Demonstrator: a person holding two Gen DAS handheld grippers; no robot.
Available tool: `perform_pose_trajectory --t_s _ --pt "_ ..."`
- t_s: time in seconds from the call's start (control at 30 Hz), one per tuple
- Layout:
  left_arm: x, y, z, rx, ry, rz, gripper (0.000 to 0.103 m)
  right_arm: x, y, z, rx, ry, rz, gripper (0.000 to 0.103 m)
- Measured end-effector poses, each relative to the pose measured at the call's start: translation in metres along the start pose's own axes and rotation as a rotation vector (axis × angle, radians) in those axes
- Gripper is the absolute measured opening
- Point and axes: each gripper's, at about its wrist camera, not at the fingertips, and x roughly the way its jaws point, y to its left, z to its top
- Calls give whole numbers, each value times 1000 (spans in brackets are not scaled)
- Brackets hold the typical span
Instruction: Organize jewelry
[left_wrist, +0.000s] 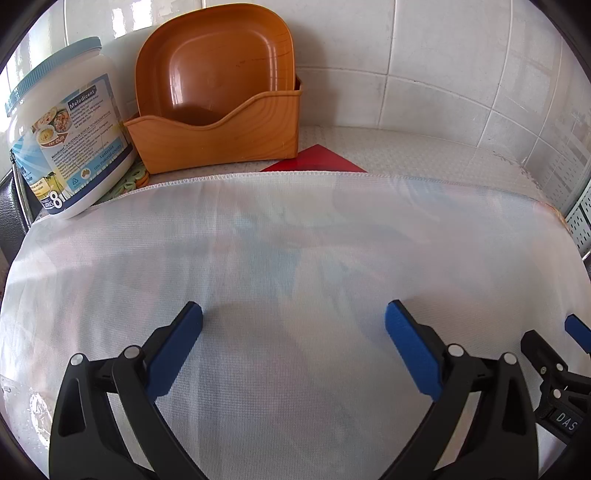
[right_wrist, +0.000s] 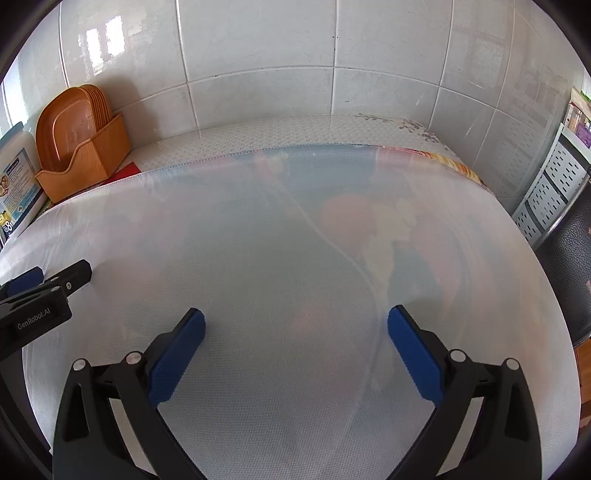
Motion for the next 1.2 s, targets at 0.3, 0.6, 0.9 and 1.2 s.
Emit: perform_pose_trajectory --t_s 0.3,0.6,0.9,1.2 --pt "-1 -1 -1 0 0 0 96 0 0 0 0 0 0 100" --pt "-2 -1 -1 -1 0 0 96 0 0 0 0 0 0 100" --pt "-1 -1 -2 -1 0 0 96 0 0 0 0 0 0 100" --pt "0 0 -3 -1 -1 0 96 0 0 0 0 0 0 100"
